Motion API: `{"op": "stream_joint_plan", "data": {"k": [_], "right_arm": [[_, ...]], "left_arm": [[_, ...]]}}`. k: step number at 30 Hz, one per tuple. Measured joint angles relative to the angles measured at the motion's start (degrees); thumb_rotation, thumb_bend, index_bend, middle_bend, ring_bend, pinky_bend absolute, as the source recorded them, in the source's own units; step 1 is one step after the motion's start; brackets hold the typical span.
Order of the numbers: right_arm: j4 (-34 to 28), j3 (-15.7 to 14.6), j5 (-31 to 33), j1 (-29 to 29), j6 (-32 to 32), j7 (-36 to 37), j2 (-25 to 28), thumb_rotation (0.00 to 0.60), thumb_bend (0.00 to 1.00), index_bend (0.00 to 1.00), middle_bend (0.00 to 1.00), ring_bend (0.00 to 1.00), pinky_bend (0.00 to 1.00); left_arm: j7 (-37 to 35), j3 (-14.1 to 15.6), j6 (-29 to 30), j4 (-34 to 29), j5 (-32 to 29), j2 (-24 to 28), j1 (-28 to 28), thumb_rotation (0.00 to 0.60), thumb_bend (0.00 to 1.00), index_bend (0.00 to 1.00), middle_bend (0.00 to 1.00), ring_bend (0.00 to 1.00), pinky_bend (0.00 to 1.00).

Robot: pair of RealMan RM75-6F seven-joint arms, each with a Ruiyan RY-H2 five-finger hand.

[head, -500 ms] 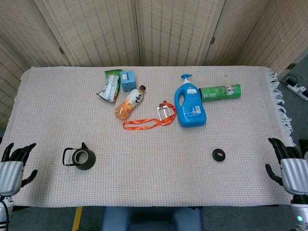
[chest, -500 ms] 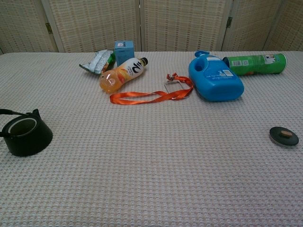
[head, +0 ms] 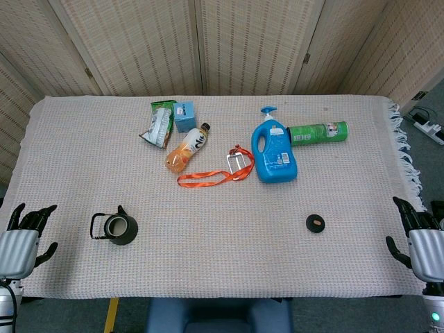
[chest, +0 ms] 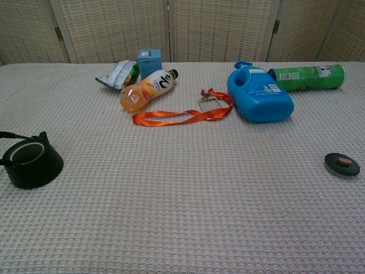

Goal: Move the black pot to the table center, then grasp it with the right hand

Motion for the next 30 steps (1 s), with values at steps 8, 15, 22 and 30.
{"op": "stream_joint_plan", "data": {"k": [8,15,22,30], "right_arm": [[-1.21,0.47,-0.56,-0.25,1.21,-1.26,1.4,0.6,0.38,0.04,0.15,0.32,0.24],[-1.79,0.68,-1.07,-0.53,1.99,-1.41,1.98,0.6,0.38,0.04,0.15,0.32,0.24],[-1.87,0.7,-1.28,-0.69,2.22,-0.98,2.25,0.6,0.38,0.04,0.15,0.32,0.24],[-1.38,0.85,-1.65,-0.75,2.58,0.06,2.17,0.6,0.38,0.04,0.15,0.31,0.24]], "left_arm": [[-1.08,0.45,-1.8,2.02,1.37,-0.79,-1.48,0.6,0.24,0.14,0.19,0.2,0.04],[-2.73,0.89,-4.12,6.35,2.49,-3.32,-3.32,0.6,0.24,0.13,0.19,0.2,0.04],[-4.76,1.5,-6.12,11.6,3.17,-6.56,-4.89,0.6,0.23,0.12,0.18,0.2,0.04],[-5.51,2.22,-8.42,17.07,4.02,-9.81,-6.9,0.6,0.23,0.12,0.17,0.19,0.04]]}}
